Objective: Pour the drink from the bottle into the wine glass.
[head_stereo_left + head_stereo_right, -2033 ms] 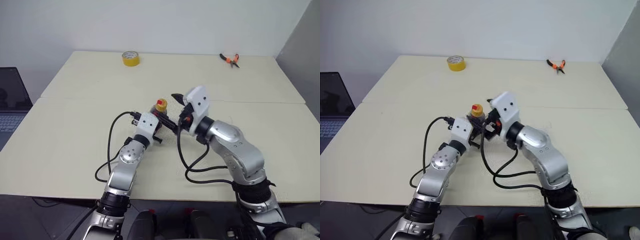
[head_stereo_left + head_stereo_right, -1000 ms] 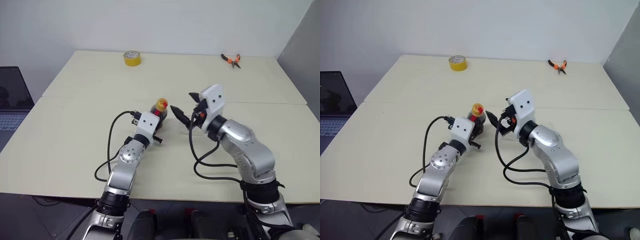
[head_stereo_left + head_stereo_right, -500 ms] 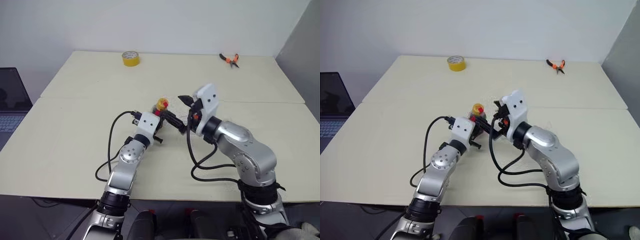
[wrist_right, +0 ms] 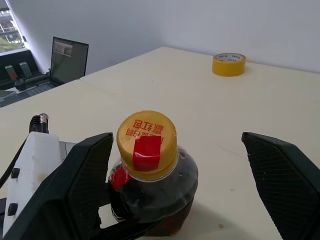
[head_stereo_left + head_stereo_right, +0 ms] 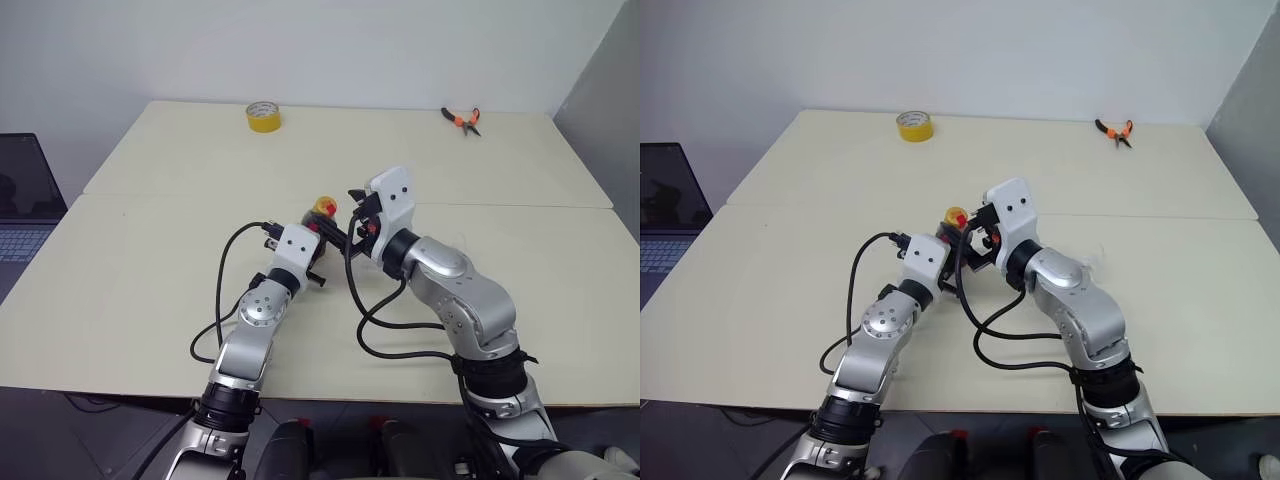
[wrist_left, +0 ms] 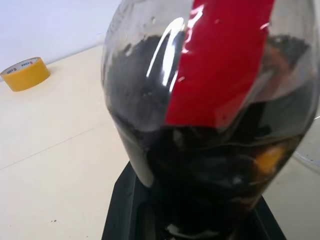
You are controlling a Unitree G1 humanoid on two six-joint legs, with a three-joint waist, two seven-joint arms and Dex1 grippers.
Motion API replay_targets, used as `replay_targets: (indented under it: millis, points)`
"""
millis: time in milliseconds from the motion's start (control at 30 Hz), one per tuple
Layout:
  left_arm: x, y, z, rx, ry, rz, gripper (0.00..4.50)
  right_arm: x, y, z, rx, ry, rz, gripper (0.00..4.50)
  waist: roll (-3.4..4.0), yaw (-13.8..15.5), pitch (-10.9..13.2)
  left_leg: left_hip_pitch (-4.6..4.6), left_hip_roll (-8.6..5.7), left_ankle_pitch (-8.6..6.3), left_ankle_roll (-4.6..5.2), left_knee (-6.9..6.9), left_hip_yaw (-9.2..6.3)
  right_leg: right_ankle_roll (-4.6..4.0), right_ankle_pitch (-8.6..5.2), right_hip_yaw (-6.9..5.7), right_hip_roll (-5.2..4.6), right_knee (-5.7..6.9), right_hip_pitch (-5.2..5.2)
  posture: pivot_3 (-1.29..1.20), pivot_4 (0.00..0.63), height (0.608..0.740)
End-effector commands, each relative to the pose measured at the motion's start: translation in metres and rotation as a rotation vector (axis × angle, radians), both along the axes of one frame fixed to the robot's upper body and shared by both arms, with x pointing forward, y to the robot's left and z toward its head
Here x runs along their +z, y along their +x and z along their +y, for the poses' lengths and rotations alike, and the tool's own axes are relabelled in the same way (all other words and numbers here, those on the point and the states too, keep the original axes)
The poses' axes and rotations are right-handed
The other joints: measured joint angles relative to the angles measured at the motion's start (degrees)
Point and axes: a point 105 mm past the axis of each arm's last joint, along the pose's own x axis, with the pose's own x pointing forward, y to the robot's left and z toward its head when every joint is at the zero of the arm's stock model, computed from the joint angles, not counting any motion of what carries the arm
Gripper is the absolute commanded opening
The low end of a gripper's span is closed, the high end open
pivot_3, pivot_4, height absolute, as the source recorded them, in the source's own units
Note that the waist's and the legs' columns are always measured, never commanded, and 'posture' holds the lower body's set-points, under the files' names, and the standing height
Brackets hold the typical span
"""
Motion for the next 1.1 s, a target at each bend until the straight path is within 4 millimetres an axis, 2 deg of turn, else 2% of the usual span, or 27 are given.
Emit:
replay_targets:
  millis: [33,267,633,700,767,933,1100]
  points:
    - [0.026,-0.002,-0.005,-0.018,-0.02,-0.102,0.64,0.017,-0.003,0.003,0.018,0.027,-0.064,3.81,0.0,-0.01,0.0,0.0,0.0,0.0,0.0,0.0,0.0,0.0,0.0,0.0,0.0,0.0,0.0,0.0,0.15,0.74]
    - [0.026,-0.002,-0.006,-0.018,-0.021,-0.104,0.64,0.013,-0.004,0.003,0.039,0.036,-0.046,1.32,0.0,-0.02,0.0,0.0,0.0,0.0,0.0,0.0,0.0,0.0,0.0,0.0,0.0,0.0,0.0,0.0,0.15,0.74]
    - [0.026,-0.002,-0.005,-0.019,-0.022,-0.107,0.64,0.018,-0.014,0.005,0.158,0.337,0.102,1.23,0.0,-0.03,0.0,0.0,0.01,0.0,0.0,-0.01,0.0,0.0,0.0,0.0,0.0,0.0,0.0,0.0,0.15,0.74]
    - [0.026,-0.002,-0.005,-0.02,-0.021,-0.107,0.64,0.016,-0.013,0.002,0.153,0.36,0.125,1.23,0.0,-0.05,0.0,-0.01,0.0,0.0,0.0,-0.01,0.0,0.0,0.0,0.0,0.0,0.0,0.0,0.0,0.15,0.74]
    - [0.027,-0.002,-0.005,-0.019,-0.021,-0.106,0.64,0.015,-0.011,-0.003,0.113,0.308,0.088,1.23,0.01,-0.06,0.0,0.0,0.0,0.0,0.01,-0.01,0.0,0.0,0.0,0.0,0.0,0.0,0.0,0.0,0.15,0.74]
    - [0.028,-0.002,-0.003,-0.009,-0.032,-0.107,0.64,0.015,-0.008,-0.028,-0.071,0.038,-0.139,1.22,0.01,0.03,0.01,-0.01,-0.02,0.0,0.0,0.0,0.0,0.01,0.0,0.0,0.0,-0.02,-0.01,0.0,0.15,0.74]
    - [0.03,-0.001,0.0,0.017,-0.075,-0.104,0.64,0.016,-0.024,-0.074,-0.224,0.079,-0.183,1.22,0.01,0.12,0.01,-0.05,0.0,0.0,0.0,-0.02,0.0,0.01,-0.01,0.01,0.0,-0.05,0.0,0.0,0.15,0.74]
